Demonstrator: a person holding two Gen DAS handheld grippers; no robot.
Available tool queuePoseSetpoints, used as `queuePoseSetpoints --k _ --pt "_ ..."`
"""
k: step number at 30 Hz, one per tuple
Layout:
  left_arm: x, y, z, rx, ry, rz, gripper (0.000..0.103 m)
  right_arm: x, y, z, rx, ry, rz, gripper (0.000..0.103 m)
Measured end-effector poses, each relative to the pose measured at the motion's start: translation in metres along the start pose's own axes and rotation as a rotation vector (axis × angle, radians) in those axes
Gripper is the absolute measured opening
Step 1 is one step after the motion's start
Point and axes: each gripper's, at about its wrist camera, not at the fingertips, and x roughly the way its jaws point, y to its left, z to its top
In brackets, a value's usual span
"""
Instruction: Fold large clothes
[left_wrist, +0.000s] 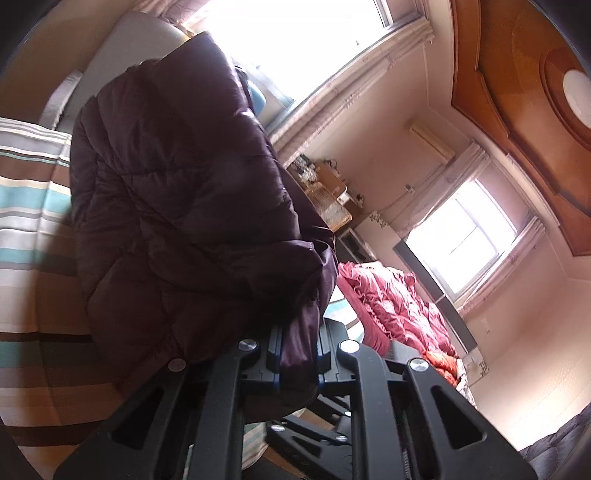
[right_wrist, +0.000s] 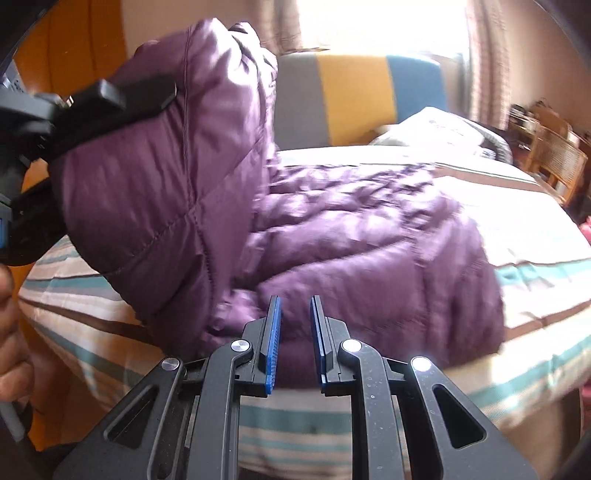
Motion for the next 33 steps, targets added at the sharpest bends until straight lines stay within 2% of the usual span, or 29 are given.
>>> queuePoseSetpoints --k 9,11,12,15,21,24,28,33 --pt "0.055 -0.017 0.008 0.047 0.11 0.092 0.011 -0.035 -0.062 -0.02 0.122 -0.005 -0.2 0.016" --pt "0.068 -0.025 0.005 0.069 0.139 0.118 0.011 -0.037 -0.076 -0.022 0.143 0.0 -0.241 0.036" --pt "0.077 -0.027 0.003 0.075 0.157 0.134 0.011 -0.04 -0.083 -0.025 0.161 -0.004 -0.26 0.054" --pt "0.1 -0.033 -0.001 0.113 0.203 0.178 0.011 -0.052 -0.104 -0.03 0.196 -0.019 -0.326 0.055" --pt "0.151 -0.039 -0.014 0.159 0.305 0.224 0.011 -0.068 -0.14 -0.036 0.289 0.002 -0.398 0.055" --pt "0.175 -0.029 -0.029 0.175 0.364 0.272 0.011 -0.065 -0.158 -0.036 0.304 0.036 -0.403 0.055" --pt "0.19 -0.023 -0.036 0.181 0.377 0.3 0.013 -0.05 -0.18 -0.033 0.327 0.082 -0.352 0.055" --pt "0.17 -0.032 -0.032 0.142 0.343 0.244 0.017 -0.056 -0.186 -0.022 0.329 0.063 -0.295 0.055"
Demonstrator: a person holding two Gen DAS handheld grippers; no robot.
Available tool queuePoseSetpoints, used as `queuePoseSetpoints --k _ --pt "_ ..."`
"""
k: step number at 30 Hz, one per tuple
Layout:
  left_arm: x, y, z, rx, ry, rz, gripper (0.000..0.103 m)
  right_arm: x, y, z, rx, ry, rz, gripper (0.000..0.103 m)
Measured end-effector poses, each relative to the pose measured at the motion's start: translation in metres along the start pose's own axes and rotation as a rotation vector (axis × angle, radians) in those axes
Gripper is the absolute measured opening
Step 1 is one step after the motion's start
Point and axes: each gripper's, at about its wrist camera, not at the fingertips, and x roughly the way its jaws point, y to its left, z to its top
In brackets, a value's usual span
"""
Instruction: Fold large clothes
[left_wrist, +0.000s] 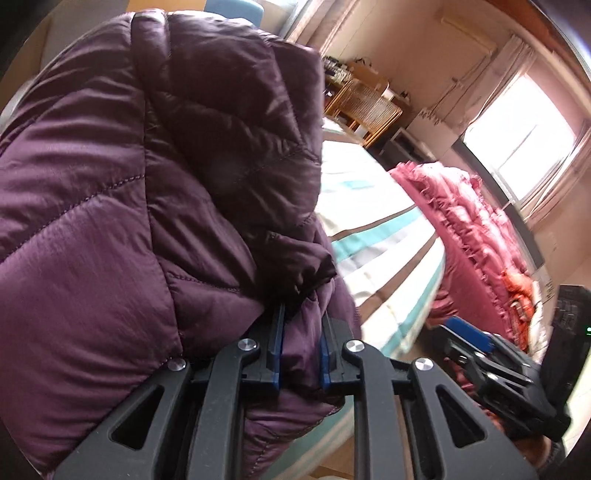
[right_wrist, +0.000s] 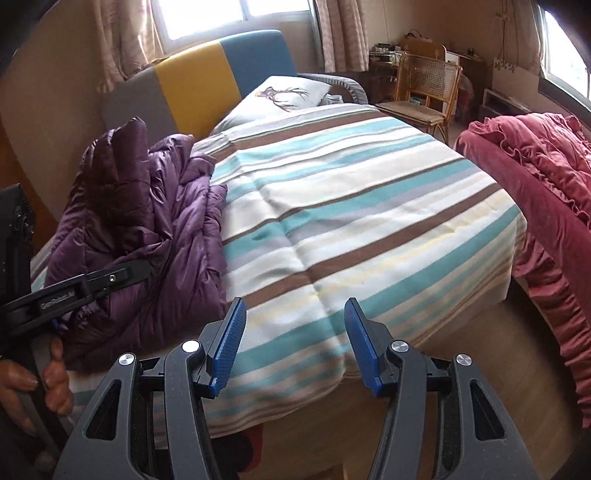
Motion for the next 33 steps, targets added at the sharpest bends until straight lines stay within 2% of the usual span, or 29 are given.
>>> queuePoseSetpoints --k 2,3,5,9,11,14,16,18,20,21,23,25,27,31,33 --pt "-0.009 -0.009 -0.001 -0.005 -0.02 -0.04 0.035 -0.004 0.006 0.004 -0.021 -0.011 0.014 0.055" --pt "-0.015 -0.011 0.0 -0.004 -0.03 -0.046 0.039 -0.006 0.01 0.006 -0.039 -0.019 0.018 0.055" --pt "-0.03 -0.015 -0.002 0.004 -0.063 -0.071 0.054 -0.011 0.018 0.012 -0.066 -0.038 0.032 0.055" --pt "-0.056 -0.014 -0.005 -0.009 -0.102 -0.111 0.059 -0.022 0.032 0.022 -0.086 -0.08 0.062 0.055" --pt "-0.07 -0.012 -0.009 -0.016 -0.12 -0.137 0.065 -0.028 0.039 0.027 -0.091 -0.099 0.082 0.055" --pt "-0.094 -0.003 -0.016 -0.041 -0.163 -0.135 0.065 -0.036 0.055 0.036 -0.116 -0.118 0.136 0.052" --pt "-0.114 0.012 -0.021 -0.087 -0.202 -0.111 0.065 -0.041 0.069 0.04 -0.143 -0.127 0.182 0.05" --pt "-0.134 0.033 -0.032 -0.135 -0.249 -0.025 0.065 -0.045 0.085 0.041 -0.172 -0.134 0.232 0.05" --pt "-0.146 0.055 -0.041 -0.195 -0.266 0.035 0.065 -0.046 0.1 0.042 -0.196 -0.137 0.266 0.05" --pt "-0.15 0.067 -0.045 -0.224 -0.266 0.095 0.065 -0.045 0.11 0.043 -0.214 -0.131 0.287 0.05" --pt "-0.152 0.083 -0.052 -0.264 -0.265 0.158 0.065 -0.038 0.124 0.044 -0.243 -0.108 0.301 0.05" --pt "-0.15 0.096 -0.059 -0.301 -0.242 0.254 0.064 -0.027 0.14 0.044 -0.282 -0.071 0.294 0.05" --pt "-0.148 0.1 -0.065 -0.306 -0.237 0.292 0.065 -0.016 0.148 0.043 -0.297 -0.038 0.269 0.05" --pt "-0.145 0.087 -0.066 -0.257 -0.235 0.366 0.064 -0.001 0.148 0.038 -0.304 0.019 0.233 0.031" --pt "-0.144 0.082 -0.067 -0.239 -0.23 0.377 0.064 0.001 0.146 0.036 -0.311 0.032 0.234 0.022"
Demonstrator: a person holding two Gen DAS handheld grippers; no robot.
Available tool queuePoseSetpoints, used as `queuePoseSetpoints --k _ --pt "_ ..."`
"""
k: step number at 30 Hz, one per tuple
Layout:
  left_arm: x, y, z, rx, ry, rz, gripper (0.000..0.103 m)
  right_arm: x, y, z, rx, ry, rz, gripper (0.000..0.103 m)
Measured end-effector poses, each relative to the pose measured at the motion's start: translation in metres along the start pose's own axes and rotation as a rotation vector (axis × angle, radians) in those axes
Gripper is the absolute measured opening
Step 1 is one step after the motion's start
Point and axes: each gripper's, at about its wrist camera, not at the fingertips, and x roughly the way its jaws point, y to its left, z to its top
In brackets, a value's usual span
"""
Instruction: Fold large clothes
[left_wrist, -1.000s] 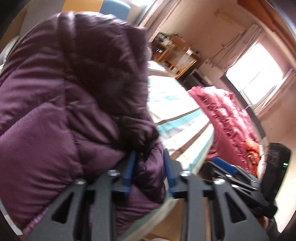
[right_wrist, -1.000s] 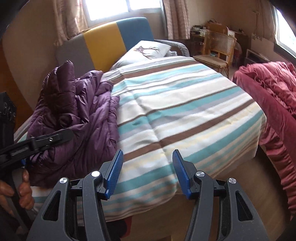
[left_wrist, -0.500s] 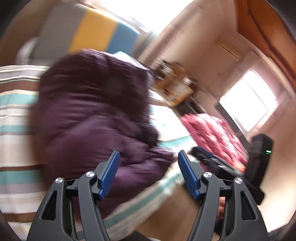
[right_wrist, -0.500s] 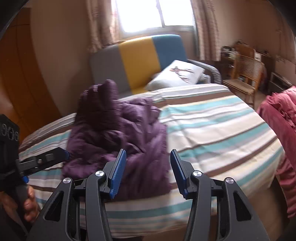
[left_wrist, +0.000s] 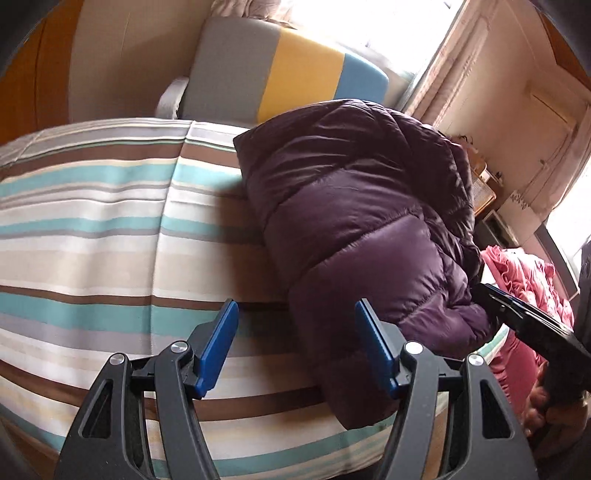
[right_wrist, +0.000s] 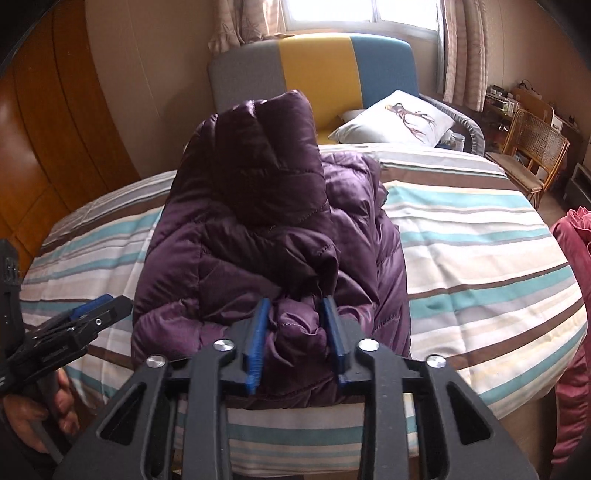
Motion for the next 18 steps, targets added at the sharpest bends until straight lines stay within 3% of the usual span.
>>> queuePoseSetpoints --k 4,11,18 --pt "0.002 -0.019 -0.001 0.046 -0.003 0.016 0.059 -0.004 0.0 -0.007 -0.017 -0.002 -0.004 0.008" --pt "0.007 -0.045 0.002 0.145 -0.003 0.005 0.054 -0.015 -0.005 -0.026 -0.05 -0.024 -0.083 0.005" --pt "0.019 -0.077 0.0 0.242 0.033 -0.025 0.055 -0.002 -0.035 -0.049 0.029 0.007 -0.122 0.005"
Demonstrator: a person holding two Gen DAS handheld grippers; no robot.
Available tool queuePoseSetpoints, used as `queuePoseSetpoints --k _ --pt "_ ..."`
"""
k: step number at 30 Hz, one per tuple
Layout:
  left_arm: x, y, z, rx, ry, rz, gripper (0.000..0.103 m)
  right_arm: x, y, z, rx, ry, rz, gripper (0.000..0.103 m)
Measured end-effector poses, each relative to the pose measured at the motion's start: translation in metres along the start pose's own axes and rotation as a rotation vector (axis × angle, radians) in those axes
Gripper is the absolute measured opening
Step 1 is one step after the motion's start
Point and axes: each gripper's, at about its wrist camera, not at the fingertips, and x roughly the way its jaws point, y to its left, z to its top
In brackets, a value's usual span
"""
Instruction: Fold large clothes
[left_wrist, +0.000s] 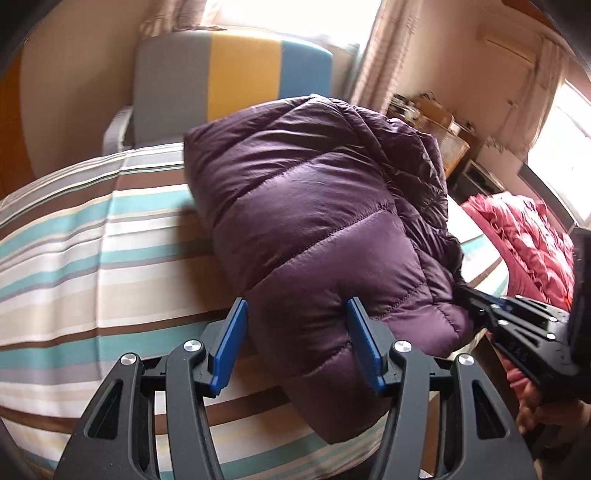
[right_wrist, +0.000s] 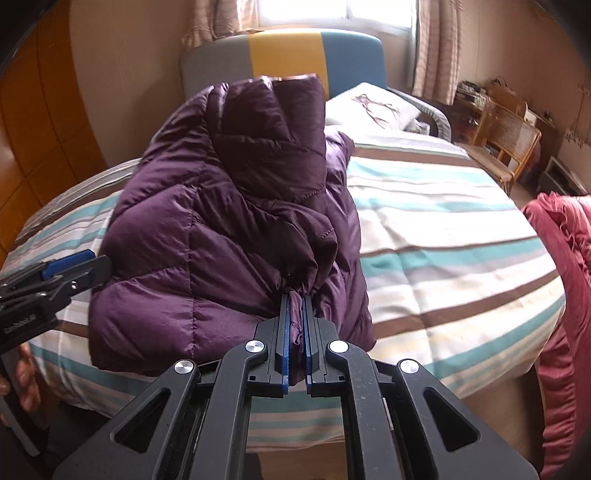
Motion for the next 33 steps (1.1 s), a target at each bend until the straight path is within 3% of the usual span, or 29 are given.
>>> queuePoseSetpoints --k 9,17,24,30,33 --pt "0.022 -0.032 0.002 0.104 0.029 0.004 0.059 0.04 -0.023 -0.024 0.089 0.036 0.016 0.005" --pt "0.046 -0.024 -0.006 0.089 0.021 0.003 0.063 0.05 -0.023 -0.033 0.112 -0.004 0.02 0.005" --pt "0.033 -0.02 -0.008 0.062 -0.01 -0.017 0.064 0.038 -0.03 -0.025 0.146 0.01 0.031 0.006" --pt "0.018 -0.012 -0.004 0.025 -0.037 -0.042 0.063 0.014 -0.028 -0.018 0.159 -0.043 0.025 0.006" --pt "0.005 -0.012 -0.001 0.026 -0.067 -0.038 0.063 0.003 -0.025 -0.013 0.144 -0.064 0.015 0.015"
